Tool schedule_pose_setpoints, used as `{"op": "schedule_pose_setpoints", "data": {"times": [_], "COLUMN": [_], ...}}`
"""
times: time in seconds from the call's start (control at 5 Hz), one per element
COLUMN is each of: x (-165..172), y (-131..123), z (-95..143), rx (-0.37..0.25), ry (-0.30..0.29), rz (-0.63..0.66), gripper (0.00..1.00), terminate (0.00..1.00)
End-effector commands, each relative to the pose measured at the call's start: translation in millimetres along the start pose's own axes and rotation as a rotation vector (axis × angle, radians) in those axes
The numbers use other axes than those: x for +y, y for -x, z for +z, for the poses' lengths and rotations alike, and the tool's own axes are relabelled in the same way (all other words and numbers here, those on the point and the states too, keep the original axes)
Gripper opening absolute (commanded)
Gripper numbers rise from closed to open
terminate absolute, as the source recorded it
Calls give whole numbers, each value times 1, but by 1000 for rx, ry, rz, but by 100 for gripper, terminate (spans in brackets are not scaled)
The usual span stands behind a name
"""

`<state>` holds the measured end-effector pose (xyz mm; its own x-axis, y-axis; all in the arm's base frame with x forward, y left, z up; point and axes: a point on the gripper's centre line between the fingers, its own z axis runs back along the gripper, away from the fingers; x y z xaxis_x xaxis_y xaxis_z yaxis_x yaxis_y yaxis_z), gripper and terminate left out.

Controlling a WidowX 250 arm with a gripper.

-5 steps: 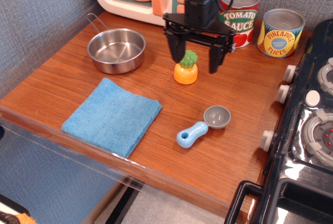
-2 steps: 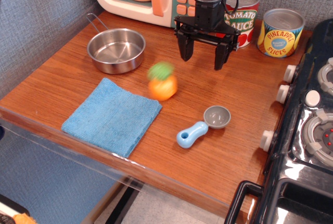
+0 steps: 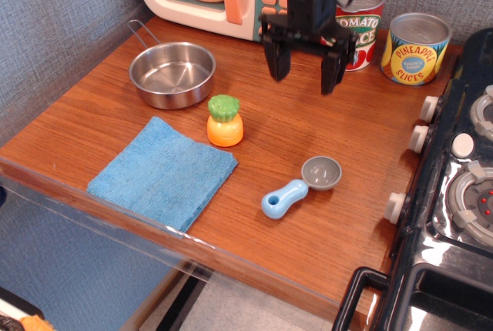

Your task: Move orange bottle into the bowl

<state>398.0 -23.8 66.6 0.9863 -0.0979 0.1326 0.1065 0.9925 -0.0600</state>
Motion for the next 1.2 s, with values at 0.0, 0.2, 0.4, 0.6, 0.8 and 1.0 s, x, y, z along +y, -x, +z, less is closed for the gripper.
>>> {"op": "schedule_pose_setpoints", "data": {"times": [0.0,0.2,0.4,0.6,0.8,1.0], "x": [18,32,46,52,55,56], "y": [22,45,56,56,65,71], "z": [67,63,39,22,11,0], "rx": [-149,-90,-6,30,48,68], "ry": [-92,-172,-172,-183,-174,-157], "rz": [21,48,105,121,129,141], "gripper": [100,100,100,100,100,100], "terminate": [0,0,0,0,0,0]}}
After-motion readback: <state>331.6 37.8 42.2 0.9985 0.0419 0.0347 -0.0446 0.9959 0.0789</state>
